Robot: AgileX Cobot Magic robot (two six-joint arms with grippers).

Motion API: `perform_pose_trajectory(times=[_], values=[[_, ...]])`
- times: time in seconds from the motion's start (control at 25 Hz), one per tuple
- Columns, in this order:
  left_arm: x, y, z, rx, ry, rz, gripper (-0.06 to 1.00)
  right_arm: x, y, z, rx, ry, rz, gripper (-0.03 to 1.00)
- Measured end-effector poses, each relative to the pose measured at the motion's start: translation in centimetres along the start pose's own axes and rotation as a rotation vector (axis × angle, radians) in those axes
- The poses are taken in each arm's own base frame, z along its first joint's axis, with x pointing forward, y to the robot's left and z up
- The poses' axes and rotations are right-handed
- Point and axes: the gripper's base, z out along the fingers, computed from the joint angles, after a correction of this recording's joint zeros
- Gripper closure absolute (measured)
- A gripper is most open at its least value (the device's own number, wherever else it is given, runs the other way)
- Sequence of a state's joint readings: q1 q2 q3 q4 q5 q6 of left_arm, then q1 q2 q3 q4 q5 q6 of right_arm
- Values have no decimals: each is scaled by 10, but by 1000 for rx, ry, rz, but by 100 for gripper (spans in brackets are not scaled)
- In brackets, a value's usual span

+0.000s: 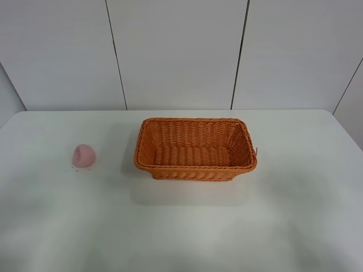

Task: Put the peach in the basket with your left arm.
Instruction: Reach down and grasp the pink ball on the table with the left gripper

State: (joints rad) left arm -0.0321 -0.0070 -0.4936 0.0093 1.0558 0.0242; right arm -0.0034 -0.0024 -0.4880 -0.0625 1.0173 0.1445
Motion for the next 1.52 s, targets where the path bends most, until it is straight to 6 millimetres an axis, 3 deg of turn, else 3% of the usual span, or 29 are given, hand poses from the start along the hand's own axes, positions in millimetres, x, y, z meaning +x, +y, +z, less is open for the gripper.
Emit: perform_pose_trajectory(times=[0.44, 0.6, 0.76, 1.0, 1.2, 1.32, 1.52], values=[[-2, 1, -1, -14, 1, 5, 10, 0, 0, 0, 0, 0, 0, 27], [-30, 1, 5, -10, 98, -16, 10, 0, 0, 0, 0, 0, 0, 27], [-79, 2, 29, -2, 267, -31, 10, 0, 0, 0, 0, 0, 0, 27], [-152, 5, 107, -1, 509, -39, 10, 0, 0, 0, 0, 0, 0, 27], [-196, 8, 200, 8, 648, -16, 10, 0, 0, 0, 0, 0, 0, 27], [-209, 10, 255, 14, 703, -3, 10, 0, 0, 0, 0, 0, 0, 27], [-212, 13, 340, 18, 774, 1, 10, 0, 0, 0, 0, 0, 0, 27]])
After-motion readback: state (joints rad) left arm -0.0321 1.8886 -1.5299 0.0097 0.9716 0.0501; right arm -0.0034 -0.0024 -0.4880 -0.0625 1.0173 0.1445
